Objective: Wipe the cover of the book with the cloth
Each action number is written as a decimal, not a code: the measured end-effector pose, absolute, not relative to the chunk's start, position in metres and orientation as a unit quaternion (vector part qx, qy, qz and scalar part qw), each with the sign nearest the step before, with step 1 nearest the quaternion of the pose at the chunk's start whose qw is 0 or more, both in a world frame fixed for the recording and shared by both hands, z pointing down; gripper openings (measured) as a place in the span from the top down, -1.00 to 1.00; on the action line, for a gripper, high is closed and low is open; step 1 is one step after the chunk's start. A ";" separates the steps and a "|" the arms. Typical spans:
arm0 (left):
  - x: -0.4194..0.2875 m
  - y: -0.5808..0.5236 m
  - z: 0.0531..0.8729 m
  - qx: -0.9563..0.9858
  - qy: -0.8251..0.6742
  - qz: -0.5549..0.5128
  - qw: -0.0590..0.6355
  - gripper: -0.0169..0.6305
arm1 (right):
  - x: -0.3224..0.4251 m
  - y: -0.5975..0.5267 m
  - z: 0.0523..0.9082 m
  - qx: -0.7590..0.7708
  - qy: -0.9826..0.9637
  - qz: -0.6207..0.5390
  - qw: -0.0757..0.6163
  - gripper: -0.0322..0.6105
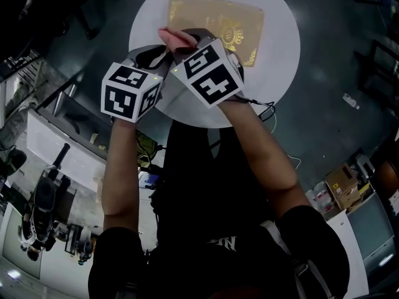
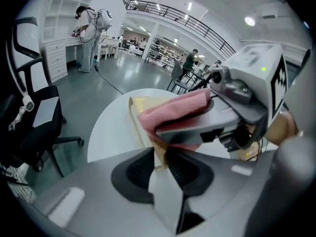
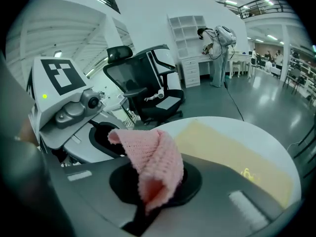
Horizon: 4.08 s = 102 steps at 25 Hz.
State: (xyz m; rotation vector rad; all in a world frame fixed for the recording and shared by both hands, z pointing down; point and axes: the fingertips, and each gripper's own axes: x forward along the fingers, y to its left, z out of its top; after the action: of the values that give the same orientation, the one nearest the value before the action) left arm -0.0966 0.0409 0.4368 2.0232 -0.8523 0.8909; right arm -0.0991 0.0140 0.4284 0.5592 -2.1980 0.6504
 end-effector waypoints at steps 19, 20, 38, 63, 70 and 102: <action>-0.093 0.040 0.435 0.789 -0.328 0.362 0.373 0.69 | 0.019 0.016 0.431 0.295 -0.828 0.293 0.375 0.87; -0.093 0.040 0.435 0.789 -0.328 0.362 0.373 0.69 | 0.027 0.016 0.431 0.301 -0.826 0.293 0.377 0.87; -0.094 0.039 0.434 0.798 -0.337 0.340 0.367 0.70 | 0.091 0.019 0.408 0.377 -0.794 0.364 0.308 0.87; -0.095 0.052 0.436 0.808 -0.308 0.361 0.351 0.70 | -0.072 0.042 0.432 0.221 -0.839 0.351 0.353 0.87; -0.094 0.052 0.436 0.804 -0.306 0.373 0.347 0.70 | -0.029 0.046 0.434 0.250 -0.826 0.364 0.352 0.87; -0.101 0.056 0.419 0.808 -0.320 0.366 0.333 0.70 | 0.129 0.082 0.391 0.334 -0.799 0.371 0.335 0.87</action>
State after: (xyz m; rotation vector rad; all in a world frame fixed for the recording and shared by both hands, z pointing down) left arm -0.1006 0.0562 0.4190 2.1098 -0.8366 0.9567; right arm 0.1294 0.0822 0.3909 0.8714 -2.0847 0.9672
